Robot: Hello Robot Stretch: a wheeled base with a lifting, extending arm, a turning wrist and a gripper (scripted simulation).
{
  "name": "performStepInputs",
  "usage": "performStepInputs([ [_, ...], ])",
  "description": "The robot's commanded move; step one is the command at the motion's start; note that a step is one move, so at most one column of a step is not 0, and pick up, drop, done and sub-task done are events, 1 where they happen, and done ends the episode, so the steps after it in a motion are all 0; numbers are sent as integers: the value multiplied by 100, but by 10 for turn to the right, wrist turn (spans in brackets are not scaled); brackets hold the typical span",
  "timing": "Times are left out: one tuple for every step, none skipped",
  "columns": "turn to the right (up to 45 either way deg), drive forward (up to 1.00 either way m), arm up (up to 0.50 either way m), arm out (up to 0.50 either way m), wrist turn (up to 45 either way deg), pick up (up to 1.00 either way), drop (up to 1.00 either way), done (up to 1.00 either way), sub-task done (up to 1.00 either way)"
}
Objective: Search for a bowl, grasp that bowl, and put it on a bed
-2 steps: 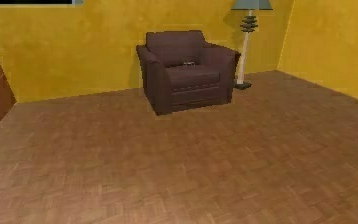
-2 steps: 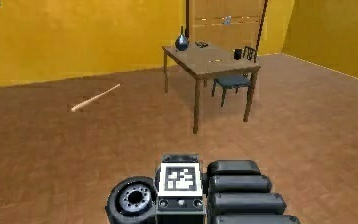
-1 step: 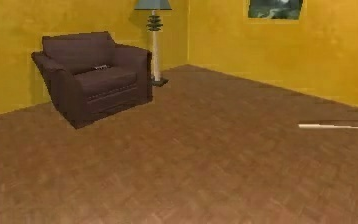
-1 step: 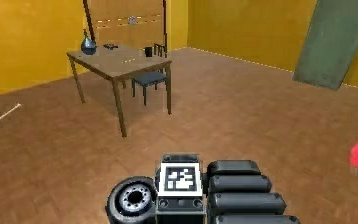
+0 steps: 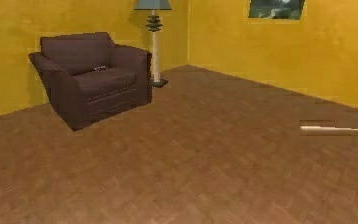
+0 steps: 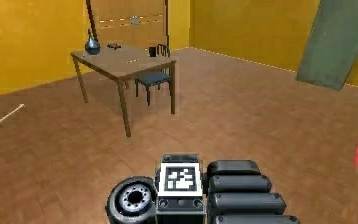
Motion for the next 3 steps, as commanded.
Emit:
performStepInputs([
  [-450, 0, 0, 0, 0, 0, 0, 0, 0],
  [-390, 0, 0, 0, 0, 0, 0, 0, 0],
  [0, 35, 0, 0, 0, 0, 0, 0, 0],
])
